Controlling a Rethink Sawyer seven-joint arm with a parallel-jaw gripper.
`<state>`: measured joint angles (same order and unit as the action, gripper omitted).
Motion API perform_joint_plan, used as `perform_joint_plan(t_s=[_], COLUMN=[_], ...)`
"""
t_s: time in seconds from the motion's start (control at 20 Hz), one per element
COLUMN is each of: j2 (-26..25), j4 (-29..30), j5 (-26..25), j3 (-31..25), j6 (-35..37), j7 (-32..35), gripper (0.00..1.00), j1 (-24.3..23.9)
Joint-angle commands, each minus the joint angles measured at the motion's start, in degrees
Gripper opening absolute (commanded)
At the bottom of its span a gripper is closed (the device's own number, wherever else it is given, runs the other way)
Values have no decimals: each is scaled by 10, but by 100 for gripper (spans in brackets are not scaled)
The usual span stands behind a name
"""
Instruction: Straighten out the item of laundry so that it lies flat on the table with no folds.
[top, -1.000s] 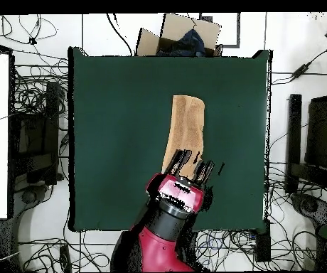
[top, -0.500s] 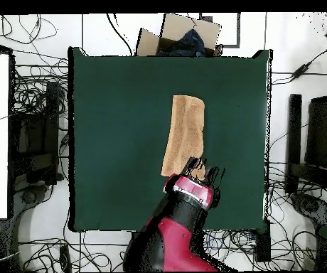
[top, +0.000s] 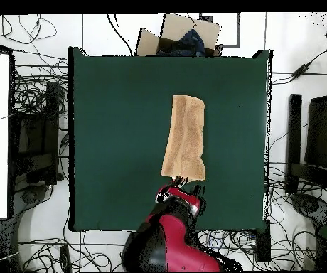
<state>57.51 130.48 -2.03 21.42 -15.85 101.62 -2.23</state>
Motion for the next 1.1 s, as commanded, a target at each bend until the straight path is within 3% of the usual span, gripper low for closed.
perform_joint_plan(t_s=[0.05,0.25,0.35,0.55,0.7,0.85,1.0,1.1], j2=[-87,-145,-180,-151,-108,-82,-107,-161], j4=[35,87,98,83,77,71,61,52], j5=[129,217,237,214,185,134,111,103], j3=[70,75,64,49,33,1,3,5], j6=[-398,-539,-590,-566,-501,-386,-410,-473], j7=[88,124,143,104,80,87,119,157], gripper=[100,100,100,100,100,100,100,100], j1=[119,156,156,132,106,59,50,44])
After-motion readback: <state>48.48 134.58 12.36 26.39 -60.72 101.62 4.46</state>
